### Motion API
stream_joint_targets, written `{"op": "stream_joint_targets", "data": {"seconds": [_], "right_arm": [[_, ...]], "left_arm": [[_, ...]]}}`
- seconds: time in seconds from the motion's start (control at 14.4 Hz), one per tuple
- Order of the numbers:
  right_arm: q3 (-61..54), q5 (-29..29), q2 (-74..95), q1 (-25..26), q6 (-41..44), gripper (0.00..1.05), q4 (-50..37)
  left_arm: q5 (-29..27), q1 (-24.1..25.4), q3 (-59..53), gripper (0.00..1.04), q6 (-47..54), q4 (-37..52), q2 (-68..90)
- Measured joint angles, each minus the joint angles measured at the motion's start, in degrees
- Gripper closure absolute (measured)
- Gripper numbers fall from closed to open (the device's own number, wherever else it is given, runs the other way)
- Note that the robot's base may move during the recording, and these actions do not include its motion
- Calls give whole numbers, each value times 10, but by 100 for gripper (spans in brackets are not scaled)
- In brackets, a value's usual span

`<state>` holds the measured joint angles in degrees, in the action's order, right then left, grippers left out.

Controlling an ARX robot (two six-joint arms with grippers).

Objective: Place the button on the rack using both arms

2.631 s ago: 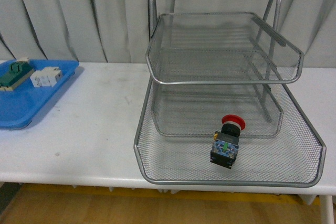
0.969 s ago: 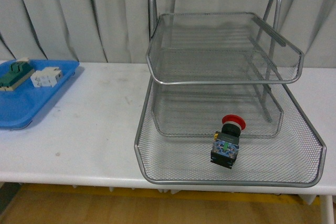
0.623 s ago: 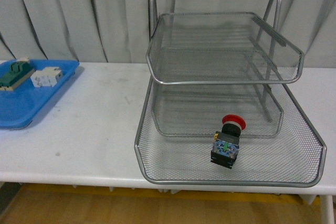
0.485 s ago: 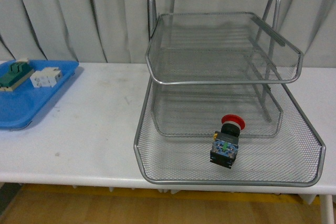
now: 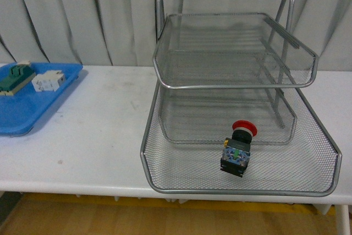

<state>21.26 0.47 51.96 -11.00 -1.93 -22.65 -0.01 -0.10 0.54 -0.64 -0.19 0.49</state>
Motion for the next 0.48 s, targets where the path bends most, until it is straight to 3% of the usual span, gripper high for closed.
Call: {"op": "stream_joint_targets", "data": {"seconds": [0.14, 0.21, 0.48], "right_arm": [[78, 18, 141, -50, -11, 6, 50], [98, 24, 182, -68, -14, 14, 79], [88, 23, 209, -130, -57, 62, 160]], "left_arm": [[0, 0, 0, 7, 0, 0, 0], [0, 0, 0, 7, 0, 0, 0], [0, 0, 0, 7, 0, 0, 0]]}}
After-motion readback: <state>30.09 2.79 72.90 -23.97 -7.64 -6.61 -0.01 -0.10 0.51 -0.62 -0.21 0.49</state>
